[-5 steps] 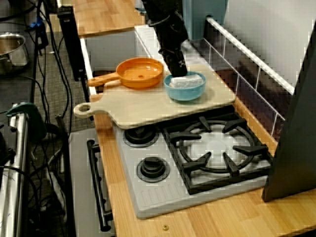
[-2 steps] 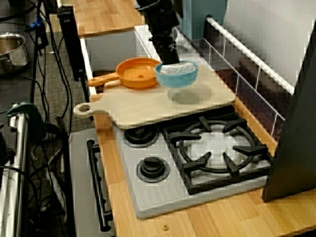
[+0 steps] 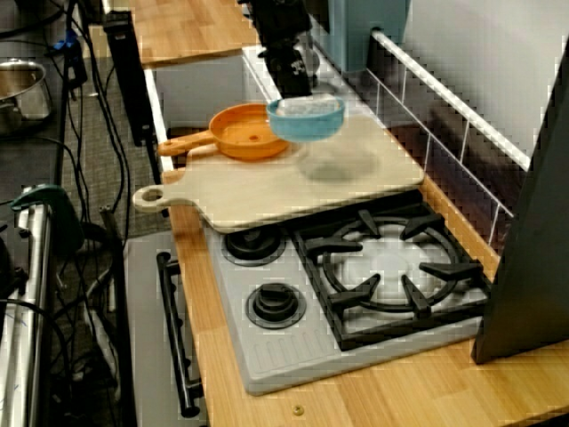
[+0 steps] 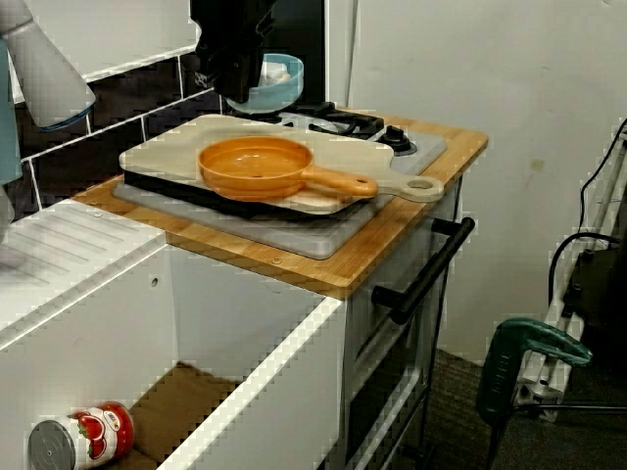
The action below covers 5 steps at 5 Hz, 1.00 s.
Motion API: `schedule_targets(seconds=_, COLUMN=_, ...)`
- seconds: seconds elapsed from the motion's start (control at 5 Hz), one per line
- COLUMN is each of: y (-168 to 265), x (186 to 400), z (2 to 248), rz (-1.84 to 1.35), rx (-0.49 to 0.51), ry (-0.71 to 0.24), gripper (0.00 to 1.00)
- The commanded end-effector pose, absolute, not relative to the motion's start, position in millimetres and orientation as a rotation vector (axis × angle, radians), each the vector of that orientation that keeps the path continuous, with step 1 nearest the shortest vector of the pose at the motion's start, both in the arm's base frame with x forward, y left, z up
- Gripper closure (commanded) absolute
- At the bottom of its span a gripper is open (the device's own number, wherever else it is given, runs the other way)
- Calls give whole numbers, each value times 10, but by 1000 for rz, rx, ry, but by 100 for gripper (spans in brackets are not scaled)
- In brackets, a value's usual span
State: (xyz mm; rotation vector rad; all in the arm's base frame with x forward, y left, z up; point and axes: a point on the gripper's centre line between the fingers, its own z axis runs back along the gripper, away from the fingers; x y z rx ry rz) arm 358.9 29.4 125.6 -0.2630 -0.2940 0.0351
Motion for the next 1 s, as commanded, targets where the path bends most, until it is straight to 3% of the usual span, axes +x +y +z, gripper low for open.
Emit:
schedule_targets(seconds=0.0, y=603, x=3326, z=1456, rz=27, rx=-211, ry=-380, gripper=100)
schedule_targets(seconds=0.4, y=813, x=3091, z=1337, rz=55, rx=-193, ry=-402, gripper=100)
schedule_targets(seconds=0.8, y=872, x=3039, z=1255, rz=79, rx=-174, ry=-401, gripper=100)
